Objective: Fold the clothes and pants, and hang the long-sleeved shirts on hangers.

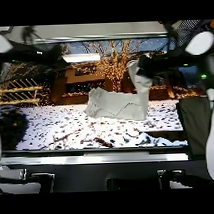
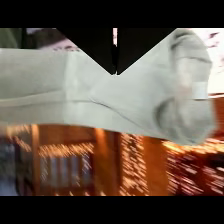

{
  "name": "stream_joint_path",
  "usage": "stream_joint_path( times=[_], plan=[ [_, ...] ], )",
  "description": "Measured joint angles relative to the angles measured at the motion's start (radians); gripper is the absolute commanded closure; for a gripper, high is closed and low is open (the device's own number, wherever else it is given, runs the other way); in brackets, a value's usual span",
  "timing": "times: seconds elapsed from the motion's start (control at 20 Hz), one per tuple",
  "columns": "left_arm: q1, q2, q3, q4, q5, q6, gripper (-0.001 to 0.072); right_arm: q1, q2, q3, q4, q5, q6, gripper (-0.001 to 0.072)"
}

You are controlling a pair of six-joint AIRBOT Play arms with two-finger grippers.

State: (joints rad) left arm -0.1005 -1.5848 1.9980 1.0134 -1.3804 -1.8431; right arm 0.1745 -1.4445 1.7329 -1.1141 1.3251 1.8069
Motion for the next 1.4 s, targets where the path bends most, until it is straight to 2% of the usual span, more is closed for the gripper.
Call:
stream_joint_path(
  times=[0.35,0.8,0.85,0.9,1.0,1.1,1.15,1.4],
  plan=[
    [0.245,0.188,0.000,0.037,-0.119,0.034,0.0688,0.264,-0.193,0.000,-0.027,-0.201,0.153,0.0682],
    [0.301,0.211,-0.016,0.044,-0.154,0.064,0.0688,0.360,-0.336,0.000,-0.023,-0.315,0.238,0.0676],
    [0.303,0.211,-0.017,0.045,-0.154,0.066,0.0688,0.362,-0.345,0.000,-0.020,-0.326,0.244,0.0601],
    [0.303,0.211,-0.018,0.047,-0.154,0.067,0.0688,0.364,-0.353,0.000,-0.012,-0.337,0.245,0.0492],
    [0.304,0.211,-0.018,0.045,-0.155,0.069,0.0688,0.365,-0.362,0.000,0.016,-0.358,0.244,0.0342],
    [0.304,0.211,-0.018,0.046,-0.155,0.071,0.0688,0.366,-0.364,0.000,0.059,-0.369,0.227,0.0138],
    [0.304,0.211,-0.018,0.045,-0.156,0.071,0.0688,0.366,-0.360,0.000,0.086,-0.371,0.213,0.0111],
    [0.304,0.211,-0.018,0.046,-0.156,0.071,0.0688,0.334,-0.294,0.000,0.156,-0.365,0.165,0.0111]
  ],
)
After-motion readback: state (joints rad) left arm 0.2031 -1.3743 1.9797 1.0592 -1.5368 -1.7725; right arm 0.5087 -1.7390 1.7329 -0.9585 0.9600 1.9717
